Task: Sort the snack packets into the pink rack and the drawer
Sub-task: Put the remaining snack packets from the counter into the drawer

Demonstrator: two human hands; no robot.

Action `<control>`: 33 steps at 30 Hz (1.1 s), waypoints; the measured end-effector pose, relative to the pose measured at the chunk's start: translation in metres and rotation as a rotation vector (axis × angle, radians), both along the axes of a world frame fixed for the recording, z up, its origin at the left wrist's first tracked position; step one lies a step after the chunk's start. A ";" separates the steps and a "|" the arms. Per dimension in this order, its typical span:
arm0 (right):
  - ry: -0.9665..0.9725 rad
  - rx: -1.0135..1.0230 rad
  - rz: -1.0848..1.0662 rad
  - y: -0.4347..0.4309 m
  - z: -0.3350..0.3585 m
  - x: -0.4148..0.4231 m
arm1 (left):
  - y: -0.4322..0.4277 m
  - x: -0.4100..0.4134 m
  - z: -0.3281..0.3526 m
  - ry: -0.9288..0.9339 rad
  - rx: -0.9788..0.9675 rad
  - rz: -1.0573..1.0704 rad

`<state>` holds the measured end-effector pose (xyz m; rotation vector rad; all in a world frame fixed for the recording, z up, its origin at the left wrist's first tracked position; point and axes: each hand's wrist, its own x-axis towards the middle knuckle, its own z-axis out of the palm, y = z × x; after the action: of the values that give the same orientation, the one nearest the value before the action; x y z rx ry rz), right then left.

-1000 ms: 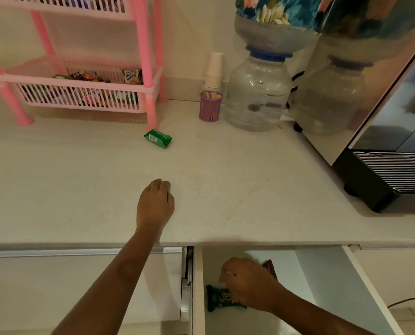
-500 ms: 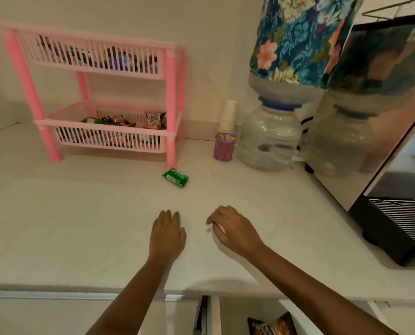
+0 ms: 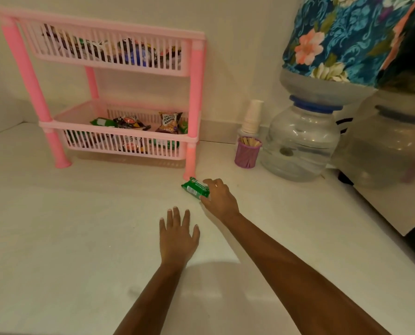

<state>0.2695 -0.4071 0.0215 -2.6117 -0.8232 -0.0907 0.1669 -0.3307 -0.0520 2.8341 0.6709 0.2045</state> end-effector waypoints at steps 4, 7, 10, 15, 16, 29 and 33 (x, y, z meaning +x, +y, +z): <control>0.018 -0.035 0.022 0.022 -0.005 0.014 | 0.005 0.009 -0.004 -0.005 -0.005 0.007; 0.073 -0.054 0.024 0.032 -0.010 0.018 | 0.005 0.010 -0.005 0.005 -0.002 0.006; 0.066 -0.044 -0.007 0.033 -0.014 0.017 | 0.003 0.008 -0.003 0.011 0.005 0.011; 0.065 0.061 -0.009 0.012 -0.017 0.006 | 0.001 0.003 0.001 0.009 -0.001 -0.006; 0.068 0.096 -0.012 0.004 -0.018 0.002 | 0.000 0.001 0.002 0.011 -0.006 -0.009; 0.017 0.306 -0.005 -0.172 -0.027 -0.103 | -0.070 -0.041 0.009 0.016 0.010 -0.066; -0.040 0.193 0.069 -0.227 -0.034 -0.143 | -0.108 -0.054 0.011 0.021 -0.018 -0.067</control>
<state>0.1268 -0.6338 -0.0126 -2.4063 -0.8723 -0.1937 0.1127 -0.4389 -0.0415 2.8403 0.5780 0.1567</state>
